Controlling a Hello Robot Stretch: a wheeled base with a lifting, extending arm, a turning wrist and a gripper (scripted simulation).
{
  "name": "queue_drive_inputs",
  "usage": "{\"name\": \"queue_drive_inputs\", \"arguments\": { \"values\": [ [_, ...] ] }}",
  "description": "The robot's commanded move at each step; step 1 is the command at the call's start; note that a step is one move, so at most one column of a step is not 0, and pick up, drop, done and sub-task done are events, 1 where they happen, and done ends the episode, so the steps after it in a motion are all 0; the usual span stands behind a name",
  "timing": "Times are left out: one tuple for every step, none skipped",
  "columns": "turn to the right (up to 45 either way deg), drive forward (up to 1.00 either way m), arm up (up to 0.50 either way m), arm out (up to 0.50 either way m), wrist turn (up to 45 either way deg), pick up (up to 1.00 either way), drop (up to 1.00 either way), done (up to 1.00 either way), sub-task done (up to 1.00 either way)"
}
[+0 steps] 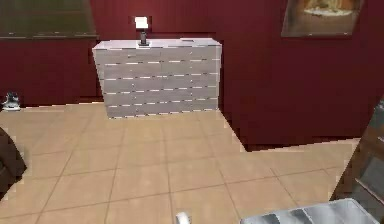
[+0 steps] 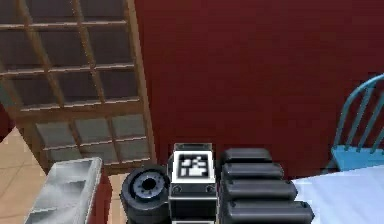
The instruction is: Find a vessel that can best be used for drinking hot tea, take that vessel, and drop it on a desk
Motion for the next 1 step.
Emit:
{"name": "queue_drive_inputs", "arguments": {
  "values": [
    [-18.0,0.00,0.00,0.00,0.0,0.00,0.00,0.00,0.00]
  ]
}}
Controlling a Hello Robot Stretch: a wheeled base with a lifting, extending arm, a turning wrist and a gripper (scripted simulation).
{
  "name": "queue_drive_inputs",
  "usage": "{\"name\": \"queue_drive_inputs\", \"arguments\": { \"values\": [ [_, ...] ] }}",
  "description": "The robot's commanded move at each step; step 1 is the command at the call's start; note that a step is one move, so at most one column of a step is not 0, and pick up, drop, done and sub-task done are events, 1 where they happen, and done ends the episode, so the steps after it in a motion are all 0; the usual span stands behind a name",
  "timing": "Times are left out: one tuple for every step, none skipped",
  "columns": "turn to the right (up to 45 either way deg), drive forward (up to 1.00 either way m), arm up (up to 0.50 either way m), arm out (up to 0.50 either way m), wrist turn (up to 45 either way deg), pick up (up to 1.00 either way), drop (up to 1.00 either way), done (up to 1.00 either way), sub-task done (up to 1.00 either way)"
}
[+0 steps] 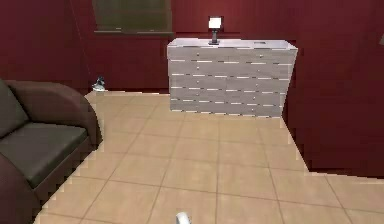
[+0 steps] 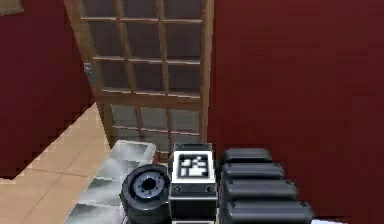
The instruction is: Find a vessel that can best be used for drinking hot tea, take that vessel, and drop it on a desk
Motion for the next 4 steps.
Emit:
{"name": "queue_drive_inputs", "arguments": {
  "values": [
    [0.0,0.90,0.00,0.00,0.0,0.00,0.00,0.00,0.00],
    [45.0,0.00,0.00,0.00,0.0,0.00,0.00,0.00,0.00],
    [18.0,0.00,0.00,0.00,0.0,0.00,0.00,0.00,0.00],
    [0.0,0.40,0.00,0.00,0.0,0.00,0.00,0.00,0.00]
  ]
}}
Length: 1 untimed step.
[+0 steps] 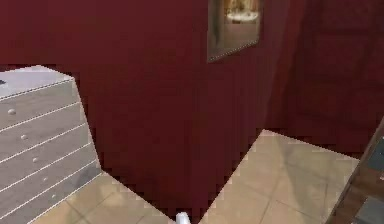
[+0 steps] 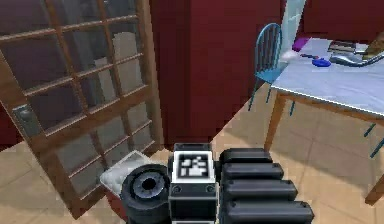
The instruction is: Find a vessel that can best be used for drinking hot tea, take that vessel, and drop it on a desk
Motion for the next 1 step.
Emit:
{"name": "queue_drive_inputs", "arguments": {
  "values": [
    [33.0,0.00,0.00,0.00,0.0,0.00,0.00,0.00,0.00]
  ]
}}
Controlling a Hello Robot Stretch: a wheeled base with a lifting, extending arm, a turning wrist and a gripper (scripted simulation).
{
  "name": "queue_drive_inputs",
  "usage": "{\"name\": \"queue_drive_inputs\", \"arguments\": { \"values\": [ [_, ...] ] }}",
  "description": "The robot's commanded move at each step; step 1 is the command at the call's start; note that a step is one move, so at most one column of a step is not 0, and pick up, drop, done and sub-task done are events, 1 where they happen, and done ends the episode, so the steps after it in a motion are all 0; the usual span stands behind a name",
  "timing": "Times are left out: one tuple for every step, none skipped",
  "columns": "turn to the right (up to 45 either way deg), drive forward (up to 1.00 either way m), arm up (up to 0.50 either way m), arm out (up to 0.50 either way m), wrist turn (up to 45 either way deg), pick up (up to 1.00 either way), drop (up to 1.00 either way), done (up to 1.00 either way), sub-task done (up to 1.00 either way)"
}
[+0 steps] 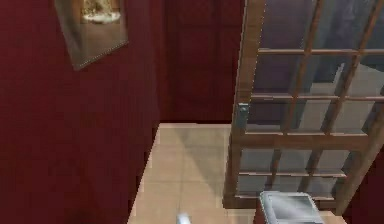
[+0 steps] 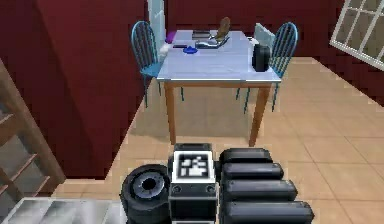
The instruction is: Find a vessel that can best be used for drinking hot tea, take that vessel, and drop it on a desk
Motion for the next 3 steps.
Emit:
{"name": "queue_drive_inputs", "arguments": {
  "values": [
    [0.0,1.00,0.00,0.00,0.0,0.00,0.00,0.00,0.00],
    [9.0,0.00,0.00,0.00,0.0,0.00,0.00,0.00,0.00],
    [0.0,0.30,0.00,0.00,0.0,0.00,0.00,0.00,0.00]
  ]
}}
